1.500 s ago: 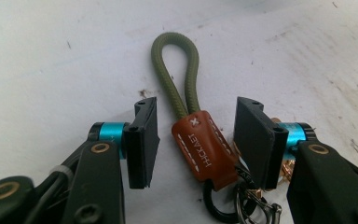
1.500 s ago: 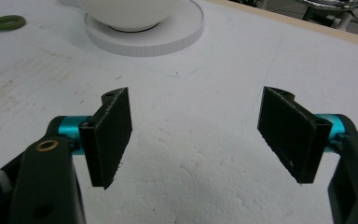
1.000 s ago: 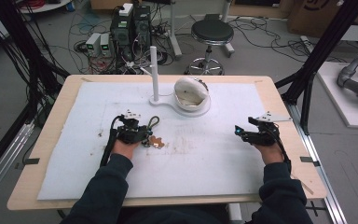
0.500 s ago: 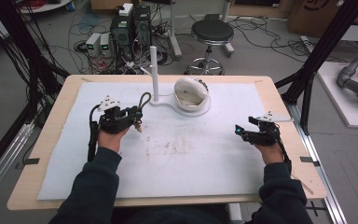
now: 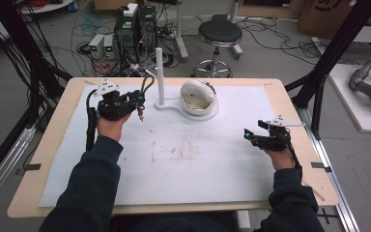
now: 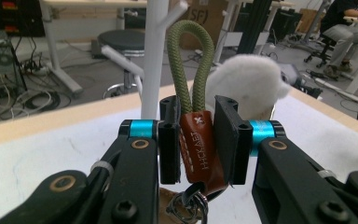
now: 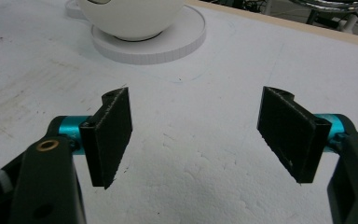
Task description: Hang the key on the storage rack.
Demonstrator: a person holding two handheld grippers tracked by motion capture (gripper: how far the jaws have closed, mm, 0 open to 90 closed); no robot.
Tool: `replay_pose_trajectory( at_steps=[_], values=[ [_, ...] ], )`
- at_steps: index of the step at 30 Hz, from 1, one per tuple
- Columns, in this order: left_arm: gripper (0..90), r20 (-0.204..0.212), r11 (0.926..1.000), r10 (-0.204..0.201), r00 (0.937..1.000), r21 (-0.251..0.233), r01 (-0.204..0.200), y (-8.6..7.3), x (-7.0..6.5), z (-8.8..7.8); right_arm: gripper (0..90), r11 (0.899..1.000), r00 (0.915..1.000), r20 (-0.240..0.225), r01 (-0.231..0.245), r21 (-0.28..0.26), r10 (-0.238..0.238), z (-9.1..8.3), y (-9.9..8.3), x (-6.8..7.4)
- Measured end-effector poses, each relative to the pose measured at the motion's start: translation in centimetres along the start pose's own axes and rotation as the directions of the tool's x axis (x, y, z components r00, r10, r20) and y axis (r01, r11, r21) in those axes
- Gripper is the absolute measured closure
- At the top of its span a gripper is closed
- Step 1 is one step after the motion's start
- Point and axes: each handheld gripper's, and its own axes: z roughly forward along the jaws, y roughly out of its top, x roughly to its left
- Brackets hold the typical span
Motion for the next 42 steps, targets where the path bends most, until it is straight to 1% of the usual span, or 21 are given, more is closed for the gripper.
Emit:
replay_pose_trajectory(
  at_steps=[3, 5, 7, 12, 14, 16, 21, 26, 28, 32, 34, 37, 38, 40, 42],
  values=[
    [71.6, -0.006, 0.9998, 0.018, 0.9998, -0.011, -0.018, 1.3, 0.0, 0.4, 26.7, 1.0, 1.0, 0.0, 0.0, 0.0, 0.0, 0.0, 0.0, 0.0],
    [71.7, -0.007, 0.9995, 0.023, 0.9997, -0.02, -0.023, 2.0, 0.0, 0.7, 26.7, 1.0, 1.0, -0.003, -0.002, -0.003, 0.002, -0.1, 0.0, 0.0],
    [71.7, -0.002, 0.9991, 0.034, 0.9994, -0.026, -0.034, 2.6, -0.1, 1.0, 26.7, 1.0, 1.0, -0.004, -0.005, -0.003, 0.005, -0.1, 0.0, 0.0],
    [71.7, 0.018, 0.9991, 0.035, 0.9992, -0.026, -0.035, 3.2, -0.2, 1.9, 26.7, 1.0, 1.0, -0.005, 0.001, -0.007, -0.001, -0.2, 0.0, -0.1],
    [71.6, 0.011, 0.9991, 0.04, 0.9991, -0.016, -0.04, 3.4, -0.3, 2.4, 26.7, 1.0, 1.0, -0.004, -0.004, -0.006, 0.003, -0.2, 0.0, -0.1],
    [71.6, 0.008, 0.9997, 0.024, 0.9997, -0.006, -0.024, 3.3, -0.2, 3.0, 26.7, 1.0, 1.0, -0.006, -0.006, -0.007, 0.006, -0.2, 0.0, -0.1],
    [71.6, -0.024, 0.9996, 0.008, 0.9997, 0.028, -0.007, 2.9, 0.3, 4.4, 26.7, 1.0, 0.9999, -0.008, -0.007, -0.005, 0.007, -0.3, -0.1, -0.1],
    [71.6, -0.052, 0.9974, 0.006, 0.9986, 0.072, -0.003, 2.1, 0.5, 5.6, 26.7, 1.0, 1.0, -0.006, -0.007, -0.006, 0.007, -0.3, -0.2, -0.3],
    [71.6, -0.061, 0.997, -0.001, 0.9981, 0.077, 0.006, 1.8, 0.7, 6.0, 26.7, 1.0, 1.0, -0.005, -0.007, -0.006, 0.007, -0.3, -0.2, -0.2],
    [71.6, -0.074, 0.995, 0.0, 0.9973, 0.1, 0.007, 1.3, 0.9, 6.7, 26.7, 1.0, 0.9999, -0.01, -0.009, -0.003, 0.009, -0.3, -0.2, -0.2],
    [71.6, -0.077, 0.9948, -0.002, 0.9971, 0.101, 0.009, 1.1, 0.9, 7.0, 26.7, 1.0, 0.9999, -0.009, -0.007, -0.001, 0.007, -0.3, -0.2, -0.2],
    [71.5, -0.086, 0.9949, 0.008, 0.9963, 0.1, 0.001, 0.9, 1.0, 7.2, 26.7, 1.0, 0.9999, -0.009, -0.007, -0.001, 0.007, -0.3, -0.3, -0.2],
    [71.3, -0.09, 0.9952, 0.004, 0.9959, 0.098, 0.005, 0.8, 1.0, 7.3, 26.7, 1.0, 1.0, -0.007, -0.006, -0.001, 0.006, -0.3, -0.3, -0.2],
    [70.9, -0.09, 0.9956, 0.001, 0.9959, 0.093, 0.007, 0.6, 1.1, 7.4, 26.8, 1.0, 0.9999, -0.007, -0.008, -0.001, 0.008, -0.4, -0.3, -0.2],
    [70.6, -0.082, 0.9961, 0.002, 0.9966, 0.089, 0.005, 0.5, 1.2, 7.4, 26.7, 1.0, 0.9999, -0.008, -0.009, -0.004, 0.009, -0.4, -0.3, -0.2]
  ],
)
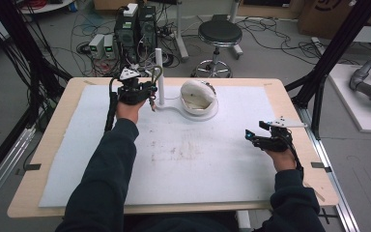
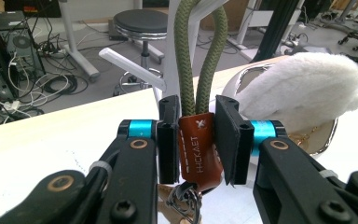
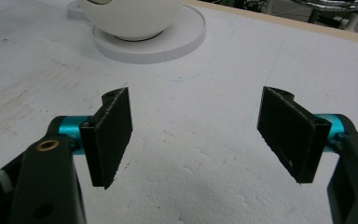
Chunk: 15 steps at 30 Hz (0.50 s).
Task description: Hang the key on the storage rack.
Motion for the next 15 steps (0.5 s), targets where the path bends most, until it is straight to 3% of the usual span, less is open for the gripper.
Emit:
replay_pose_trajectory(
  at_steps=[8, 11, 15],
  values=[
    [67.7, 0.002, 0.9999, 0.002, 1.0, -0.011, -0.002, -0.2, 0.1, -0.3, 26.7, 1.0, 1.0, 0.001, 0.001, -0.001, -0.001, -0.1, 0.0, 0.0],
    [49.5, 0.009, 0.9997, -0.022, 0.9997, -0.012, 0.022, -0.8, 0.4, -0.4, 26.7, 1.0, 1.0, 0.0, 0.007, -0.001, -0.007, -0.1, 0.0, 0.0],
    [40.2, 0.031, 0.9985, -0.054, 0.998, -0.005, 0.055, -1.4, 1.0, -1.1, 26.7, 1.0, 1.0, 0.002, 0.005, 0.0, -0.005, -0.1, 0.0, 0.0]
  ],
)
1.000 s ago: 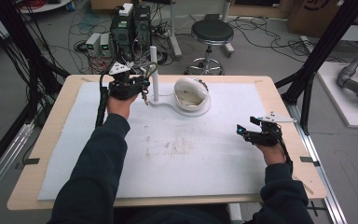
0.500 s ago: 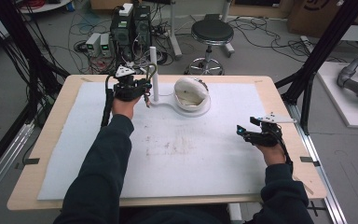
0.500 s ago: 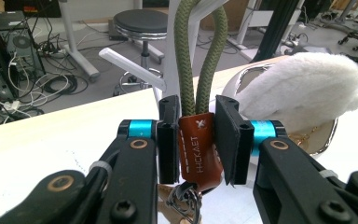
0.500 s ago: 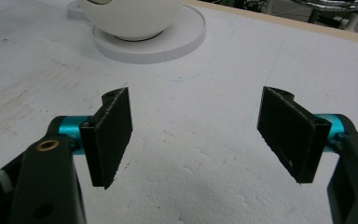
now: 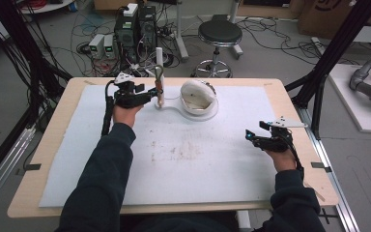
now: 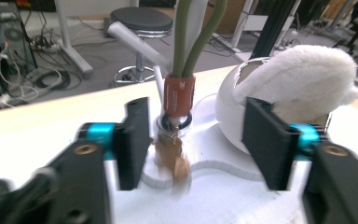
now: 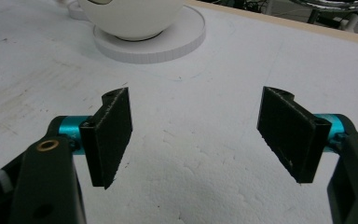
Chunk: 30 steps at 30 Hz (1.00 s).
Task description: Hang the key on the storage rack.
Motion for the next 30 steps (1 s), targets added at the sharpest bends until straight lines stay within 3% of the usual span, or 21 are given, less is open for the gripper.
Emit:
replay_pose_trajectory(
  at_steps=[7, 11, 15, 18, 25, 30],
  values=[
    [24.4, 0.052, 0.9999, 0.007, 0.9986, -0.013, -0.007, -0.9, 0.1, -1.8, 26.7, 1.0, 1.0, 0.004, 0.004, 0.0, -0.004, 0.0, 0.0, 0.0],
    [22.7, 0.083, 0.9989, 0.02, 0.9963, -0.043, -0.016, -1.9, 0.0, -3.4, 26.7, 1.0, 1.0, 0.002, 0.004, 0.0, -0.004, 0.0, 0.0, 0.0],
    [22.1, 0.095, 0.9951, 0.085, 0.9918, -0.059, -0.08, -2.9, -0.4, -5.1, 26.7, 1.0, 1.0, -0.002, 0.009, -0.001, -0.009, 0.1, 0.0, 0.0],
    [22.5, 0.09, 0.9866, 0.148, 0.9848, -0.082, -0.141, -3.8, -0.6, -6.3, 26.7, 1.0, 0.9997, -0.005, 0.022, -0.008, -0.022, 0.1, 0.1, 0.2],
    [22.1, 0.081, 0.9864, 0.144, 0.9863, -0.091, -0.137, -5.8, 0.2, -7.7, 26.6, 0.999, 0.9993, -0.013, 0.035, -0.012, -0.035, 0.1, 0.1, 0.3],
    [22.1, 0.061, 0.9834, 0.166, 0.9842, -0.085, -0.161, -6.7, 0.3, -7.8, 26.6, 0.999, 0.9992, -0.011, 0.038, -0.011, -0.038, 0.1, 0.1, 0.5]
  ],
)
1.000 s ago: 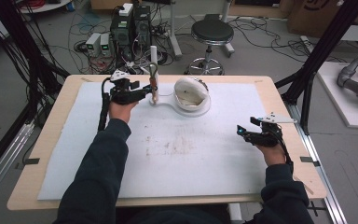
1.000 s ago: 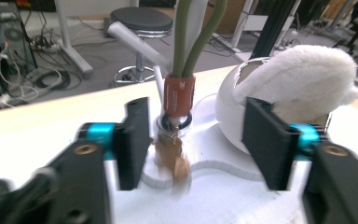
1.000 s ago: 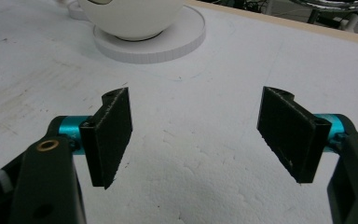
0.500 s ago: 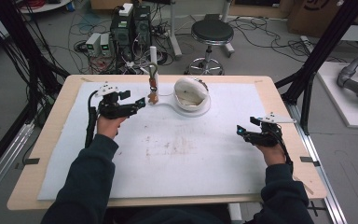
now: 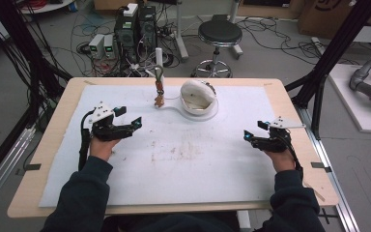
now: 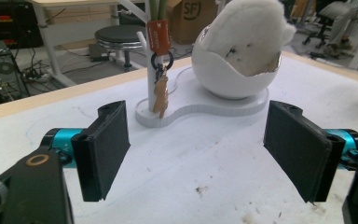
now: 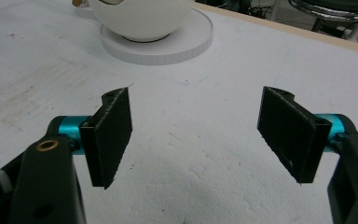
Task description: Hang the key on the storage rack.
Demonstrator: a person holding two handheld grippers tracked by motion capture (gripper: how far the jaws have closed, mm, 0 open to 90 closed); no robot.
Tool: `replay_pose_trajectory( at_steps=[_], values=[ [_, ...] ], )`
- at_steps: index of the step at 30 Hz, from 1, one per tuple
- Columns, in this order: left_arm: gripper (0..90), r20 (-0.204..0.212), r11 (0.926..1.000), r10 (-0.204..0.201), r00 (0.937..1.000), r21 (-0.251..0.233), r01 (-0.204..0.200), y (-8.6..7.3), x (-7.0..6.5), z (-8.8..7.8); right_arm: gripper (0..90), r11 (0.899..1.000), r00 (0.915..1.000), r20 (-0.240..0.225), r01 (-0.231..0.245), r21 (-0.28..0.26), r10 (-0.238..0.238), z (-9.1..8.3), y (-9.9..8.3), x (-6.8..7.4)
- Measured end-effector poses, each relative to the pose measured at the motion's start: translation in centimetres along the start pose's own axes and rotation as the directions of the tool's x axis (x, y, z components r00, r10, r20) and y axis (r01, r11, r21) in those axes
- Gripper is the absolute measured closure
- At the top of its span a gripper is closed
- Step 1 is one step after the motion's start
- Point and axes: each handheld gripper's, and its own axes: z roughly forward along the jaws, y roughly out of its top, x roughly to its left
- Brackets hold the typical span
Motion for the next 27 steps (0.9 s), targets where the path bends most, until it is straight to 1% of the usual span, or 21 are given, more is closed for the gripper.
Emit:
replay_pose_trajectory(
  at_steps=[3, 5, 8, 10, 11, 13, 14, 16, 17, 20, 27],
  values=[
    [22.1, 0.001, 1.0, 0.005, 1.0, -0.007, -0.005, -0.1, 0.0, -0.2, 26.6, 1.0, 1.0, 0.0, 0.001, 0.002, -0.001, -0.1, 0.0, 0.0],
    [22.1, 0.008, 0.9997, 0.018, 0.9998, 0.018, -0.018, -0.2, -0.2, -0.2, 26.6, 1.0, 1.0, 0.002, 0.0, 0.004, 0.0, -0.2, 0.0, 0.0],
    [22.1, 0.023, 0.9994, 0.024, 0.9994, 0.023, -0.025, -0.2, -0.5, -0.2, 26.6, 1.0, 1.0, 0.008, 0.0, 0.008, 0.0, -0.3, -0.1, 0.1],
    [22.1, 0.032, 0.9994, 0.023, 0.9992, 0.026, -0.024, -0.2, -0.6, -0.1, 26.6, 1.0, 0.9999, 0.009, 0.009, 0.005, -0.009, -0.3, -0.1, 0.2],
    [22.1, 0.043, 0.9991, 0.025, 0.9988, 0.033, -0.026, -0.3, -0.7, -0.1, 26.6, 1.0, 0.9999, 0.01, 0.011, 0.006, -0.011, -0.4, -0.1, 0.3],
    [22.1, 0.046, 0.9988, 0.027, 0.9986, 0.039, -0.029, -0.4, -0.7, 0.0, 26.6, 1.0, 0.9999, 0.012, 0.009, 0.008, -0.009, -0.4, 0.0, 0.4],
    [22.1, 0.048, 0.9989, 0.024, 0.9986, 0.04, -0.026, -0.4, -0.7, 0.0, 26.5, 1.0, 0.9999, 0.013, 0.009, 0.009, -0.009, -0.4, 0.0, 0.4],
    [23.1, 0.047, 0.9996, 0.013, 0.9988, 0.022, -0.014, -0.7, -0.6, -0.2, 26.6, 1.0, 0.9998, 0.014, 0.014, 0.011, -0.014, -0.3, 0.0, 0.5],
    [23.6, 0.047, 0.9996, 0.007, 0.9989, 0.026, -0.008, -0.8, -0.4, -0.2, 26.5, 1.0, 0.9997, 0.015, 0.017, 0.012, -0.017, -0.3, 0.0, 0.5],
    [23.6, 0.036, 0.9998, -0.017, 0.9992, 0.012, 0.017, -0.9, 0.0, -0.4, 26.5, 1.0, 0.9997, 0.015, 0.018, 0.013, -0.018, -0.3, 0.0, 0.5],
    [23.6, 0.028, 0.9991, -0.041, 0.9987, -0.001, 0.041, -1.0, 0.6, -0.7, 26.3, 1.0, 0.9997, 0.015, 0.017, 0.014, -0.018, -0.1, -0.1, 0.5]
  ],
)
